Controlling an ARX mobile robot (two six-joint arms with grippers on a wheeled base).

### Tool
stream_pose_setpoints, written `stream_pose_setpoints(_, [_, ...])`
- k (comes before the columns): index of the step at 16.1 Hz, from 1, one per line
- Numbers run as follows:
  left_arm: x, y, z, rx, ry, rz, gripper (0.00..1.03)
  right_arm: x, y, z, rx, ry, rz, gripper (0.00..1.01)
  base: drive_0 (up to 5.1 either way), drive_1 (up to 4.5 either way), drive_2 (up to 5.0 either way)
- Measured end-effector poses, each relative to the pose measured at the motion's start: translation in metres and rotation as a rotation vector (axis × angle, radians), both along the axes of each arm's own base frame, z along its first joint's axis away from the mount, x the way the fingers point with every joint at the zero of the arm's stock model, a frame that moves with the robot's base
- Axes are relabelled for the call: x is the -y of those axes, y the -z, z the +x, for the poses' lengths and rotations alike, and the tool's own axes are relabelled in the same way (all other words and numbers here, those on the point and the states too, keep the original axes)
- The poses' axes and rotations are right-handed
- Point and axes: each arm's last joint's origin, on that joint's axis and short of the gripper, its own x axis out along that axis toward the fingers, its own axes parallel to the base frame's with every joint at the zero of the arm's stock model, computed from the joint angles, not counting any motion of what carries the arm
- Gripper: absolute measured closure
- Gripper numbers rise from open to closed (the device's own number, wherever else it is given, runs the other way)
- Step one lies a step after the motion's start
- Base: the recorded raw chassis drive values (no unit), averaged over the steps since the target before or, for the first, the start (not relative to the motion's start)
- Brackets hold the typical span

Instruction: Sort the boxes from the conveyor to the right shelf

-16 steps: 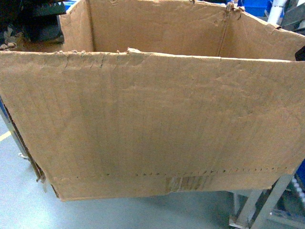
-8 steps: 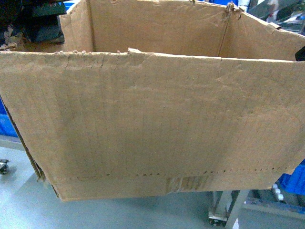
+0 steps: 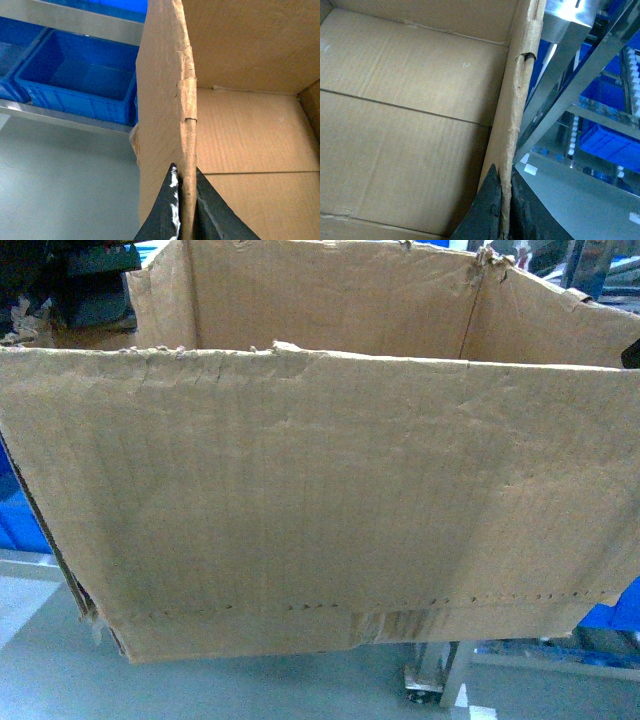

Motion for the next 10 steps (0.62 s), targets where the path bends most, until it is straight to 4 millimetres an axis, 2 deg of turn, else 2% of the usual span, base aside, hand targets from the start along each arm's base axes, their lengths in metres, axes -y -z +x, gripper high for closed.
stream_pose_setpoints(10, [-0.0009, 0.0003, 0.0005, 0.0, -0.006, 0.002, 1.01, -0.002, -0.0001, -0.0004, 0.001, -0.008, 0.001, 0.99, -1.2, -1.2, -1.2])
